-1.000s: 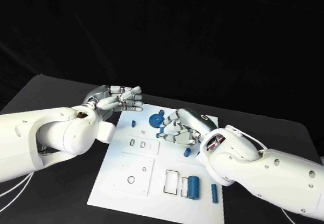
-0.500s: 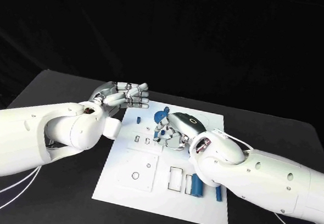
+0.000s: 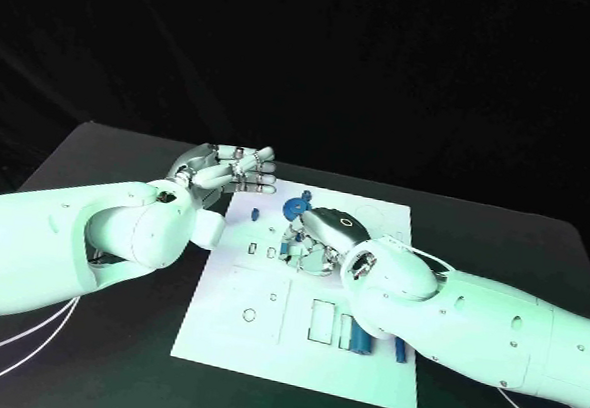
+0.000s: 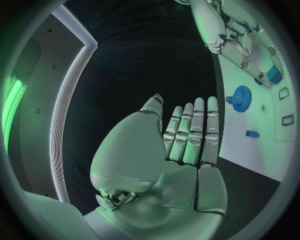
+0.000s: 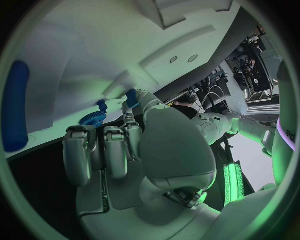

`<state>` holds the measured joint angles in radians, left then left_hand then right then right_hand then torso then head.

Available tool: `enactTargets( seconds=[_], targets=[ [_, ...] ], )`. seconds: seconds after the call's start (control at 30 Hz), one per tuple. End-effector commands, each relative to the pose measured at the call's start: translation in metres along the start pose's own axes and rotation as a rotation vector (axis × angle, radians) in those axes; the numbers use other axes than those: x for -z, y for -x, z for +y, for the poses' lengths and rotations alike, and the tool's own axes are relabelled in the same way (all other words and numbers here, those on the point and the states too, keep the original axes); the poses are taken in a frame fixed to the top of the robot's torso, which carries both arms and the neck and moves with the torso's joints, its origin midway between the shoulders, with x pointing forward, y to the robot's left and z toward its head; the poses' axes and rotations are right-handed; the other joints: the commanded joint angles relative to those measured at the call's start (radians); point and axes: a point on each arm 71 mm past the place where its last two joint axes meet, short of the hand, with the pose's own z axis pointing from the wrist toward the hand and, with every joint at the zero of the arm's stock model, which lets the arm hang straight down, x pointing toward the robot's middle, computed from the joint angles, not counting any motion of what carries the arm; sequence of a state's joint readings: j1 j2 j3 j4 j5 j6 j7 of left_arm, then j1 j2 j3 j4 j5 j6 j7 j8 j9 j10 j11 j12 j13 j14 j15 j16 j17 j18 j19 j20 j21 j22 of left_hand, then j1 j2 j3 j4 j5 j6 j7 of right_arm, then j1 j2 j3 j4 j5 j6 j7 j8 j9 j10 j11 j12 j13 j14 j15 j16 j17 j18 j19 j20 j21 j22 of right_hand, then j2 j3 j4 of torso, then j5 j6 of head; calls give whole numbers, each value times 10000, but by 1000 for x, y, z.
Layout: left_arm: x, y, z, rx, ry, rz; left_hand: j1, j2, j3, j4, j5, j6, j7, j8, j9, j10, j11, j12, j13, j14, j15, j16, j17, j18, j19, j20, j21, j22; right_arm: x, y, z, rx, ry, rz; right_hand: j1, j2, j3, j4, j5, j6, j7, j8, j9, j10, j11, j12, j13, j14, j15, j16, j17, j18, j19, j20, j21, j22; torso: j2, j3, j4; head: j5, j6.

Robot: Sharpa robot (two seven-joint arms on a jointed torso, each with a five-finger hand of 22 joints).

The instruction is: Assemble the parts on the task board

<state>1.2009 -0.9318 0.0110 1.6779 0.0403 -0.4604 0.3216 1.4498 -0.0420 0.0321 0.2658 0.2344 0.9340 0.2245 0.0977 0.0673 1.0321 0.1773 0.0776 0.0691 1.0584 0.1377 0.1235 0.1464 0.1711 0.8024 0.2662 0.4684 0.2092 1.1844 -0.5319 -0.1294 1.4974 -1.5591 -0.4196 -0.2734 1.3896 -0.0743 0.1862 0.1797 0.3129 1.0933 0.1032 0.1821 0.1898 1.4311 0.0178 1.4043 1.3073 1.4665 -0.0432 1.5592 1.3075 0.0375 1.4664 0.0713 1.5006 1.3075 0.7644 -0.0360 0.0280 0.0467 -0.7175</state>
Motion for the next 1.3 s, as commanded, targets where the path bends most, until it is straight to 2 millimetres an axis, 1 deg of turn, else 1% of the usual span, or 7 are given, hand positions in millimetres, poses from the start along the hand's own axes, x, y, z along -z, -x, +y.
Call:
enactTargets(
  seconds=[0.03, 0.23, 0.57, 0.7, 0.8, 1.13, 1.3],
  targets=[
    [0, -4, -1, 48, -57, 259, 58, 21, -25, -43, -43, -13, 89, -32, -4, -20, 42, -66, -3, -69, 20, -55, 8, 82, -91, -7, 41, 14, 0, -3, 0, 329, -87, 269, -33, 51, 20, 31, -35, 28, -75, 5, 220, -9, 2, -9, 709, 996, -33, 38, 2430, -141, 447, -73, -31, 1900, -3, -1, -1, 21, -22],
    [0, -4, -1, 50, -53, 263, 58, 21, -25, -43, -43, -13, 89, -32, -4, -20, 42, -66, -3, -69, 20, -55, 8, 82, -91, -7, 41, 14, 0, -5, 1, 329, -89, 310, -39, 32, 18, 24, -32, 11, -71, -1, 218, -24, 6, -24, 693, 991, -30, 29, 2407, -136, 432, -71, -50, 1882, -4, -4, -1, 40, -34],
    [0, -4, -1, 50, -45, 264, 58, 21, -25, -43, -43, -13, 89, -32, -4, -20, 42, -66, -3, -69, 20, -55, 8, 82, -91, -7, 41, 14, 0, -8, 3, 315, -49, 411, -109, -91, -6, -4, -47, -106, -12, -47, 205, -92, 52, -87, 634, 984, 4, 18, 2378, -122, 396, -48, -99, 1841, -4, -2, -4, 61, -52],
    [0, -4, -1, 49, -41, 262, 58, 21, -25, -43, -43, -13, 89, -32, -4, -20, 42, -66, -3, -69, 20, -55, 8, 82, -91, -7, 41, 14, 0, -9, 3, 334, -62, 448, -147, -128, -18, -1, -59, -146, 10, -66, 198, -124, 71, -119, 603, 980, 19, 12, 2364, -116, 378, -37, -123, 1821, 2, 1, 4, 61, -53],
    [0, -3, -1, 48, -36, 259, 58, 21, -25, -43, -43, -13, 89, -32, -4, -20, 42, -66, -3, -69, 20, -55, 8, 82, -91, -7, 41, 14, 0, -9, 3, 339, -67, 451, -171, -150, -24, 1, -62, -175, 24, -79, 193, -148, 83, -143, 579, 978, 29, 7, 2353, -115, 376, -29, -127, 1819, -1, 1, -4, 56, -54],
    [0, -3, -1, 50, -16, 263, 58, 21, -25, -43, -43, -13, 89, -32, -4, -20, 42, -66, -3, -69, 20, -55, 8, 82, -91, -7, 41, 14, -1, -9, 4, 344, -90, 414, -422, -349, -123, 68, -101, -508, 179, -258, 116, -391, 218, -385, 332, 960, 140, -22, 2281, -84, 292, 60, -244, 1723, -1, 8, -1, 33, -45],
    [0, -3, -1, 48, -18, 260, 58, 21, -25, -43, -43, -13, 89, -32, -4, -20, 42, -66, -3, -69, 20, -55, 8, 82, -91, -7, 41, 14, -1, -8, 4, 328, -72, 360, -503, -432, -160, 89, -93, -735, 274, -377, 64, -589, 302, -584, 133, 953, 211, -33, 2254, -70, 255, 121, -298, 1682, 2, 5, -7, 31, -41]
  ],
)
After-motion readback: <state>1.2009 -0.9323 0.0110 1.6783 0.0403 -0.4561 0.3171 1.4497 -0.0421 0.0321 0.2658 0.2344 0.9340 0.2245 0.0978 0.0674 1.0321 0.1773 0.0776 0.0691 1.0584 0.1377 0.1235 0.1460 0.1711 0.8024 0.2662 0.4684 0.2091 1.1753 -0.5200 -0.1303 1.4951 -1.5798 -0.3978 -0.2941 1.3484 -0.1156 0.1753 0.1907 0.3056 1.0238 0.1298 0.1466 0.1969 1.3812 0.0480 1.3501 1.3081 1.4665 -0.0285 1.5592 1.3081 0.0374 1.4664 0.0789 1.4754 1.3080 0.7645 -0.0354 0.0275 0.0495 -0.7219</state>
